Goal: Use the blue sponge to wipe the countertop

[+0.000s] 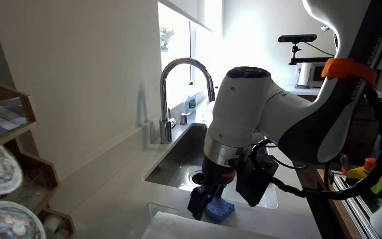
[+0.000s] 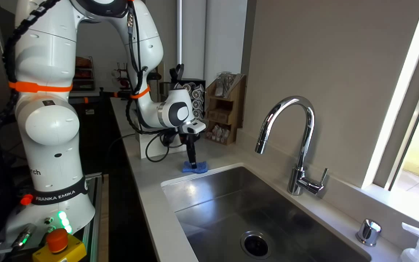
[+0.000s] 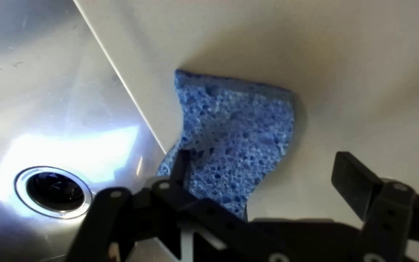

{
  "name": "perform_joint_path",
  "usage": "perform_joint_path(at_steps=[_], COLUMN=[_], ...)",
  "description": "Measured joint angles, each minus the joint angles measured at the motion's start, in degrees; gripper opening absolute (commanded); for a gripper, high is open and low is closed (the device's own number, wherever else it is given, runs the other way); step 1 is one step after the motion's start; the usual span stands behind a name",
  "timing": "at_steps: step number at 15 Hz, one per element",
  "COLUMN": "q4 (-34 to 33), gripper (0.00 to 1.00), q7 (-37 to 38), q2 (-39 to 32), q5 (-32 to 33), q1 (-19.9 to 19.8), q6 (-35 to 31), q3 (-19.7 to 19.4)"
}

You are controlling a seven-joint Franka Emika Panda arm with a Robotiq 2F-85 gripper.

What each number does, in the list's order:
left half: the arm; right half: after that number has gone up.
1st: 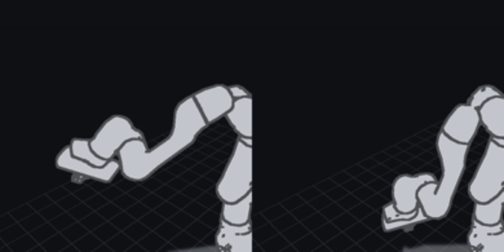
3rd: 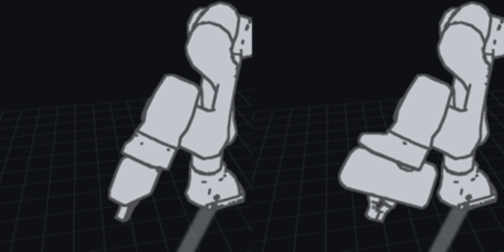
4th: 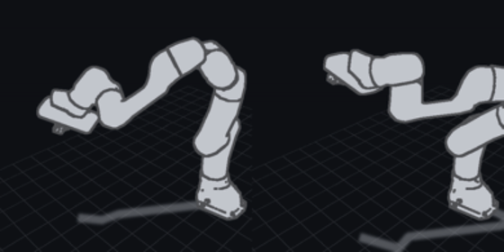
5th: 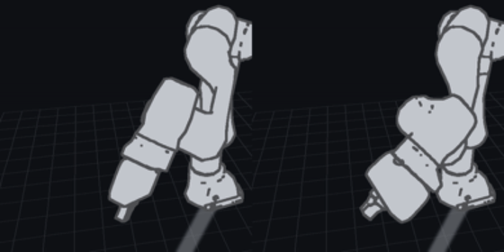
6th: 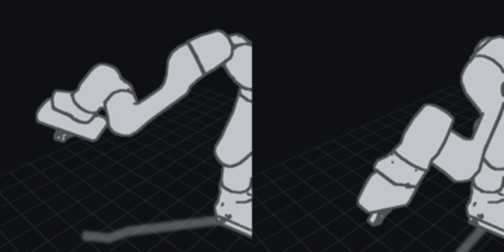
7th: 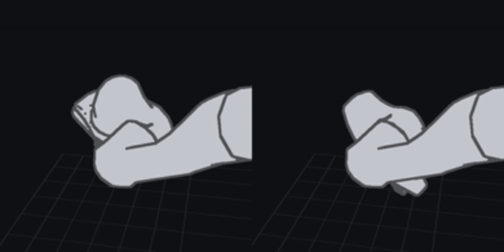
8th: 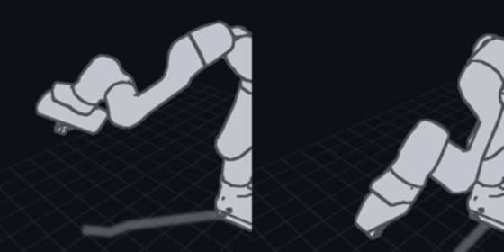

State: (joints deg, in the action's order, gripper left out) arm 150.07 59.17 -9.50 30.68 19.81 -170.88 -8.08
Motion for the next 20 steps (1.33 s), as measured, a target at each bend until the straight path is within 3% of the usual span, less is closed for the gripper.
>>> perform_joint_path(at_steps=[8, 20], q4=[0.74, 3.31], gripper=[1.00, 1.00], q7=[0.24, 0.34], q2=[2.59, 4.30], q5=[0.53, -0.84], q1=[0.00, -0.31], q6=[0.16, 4.21], q3=[-2.44, -2.93])
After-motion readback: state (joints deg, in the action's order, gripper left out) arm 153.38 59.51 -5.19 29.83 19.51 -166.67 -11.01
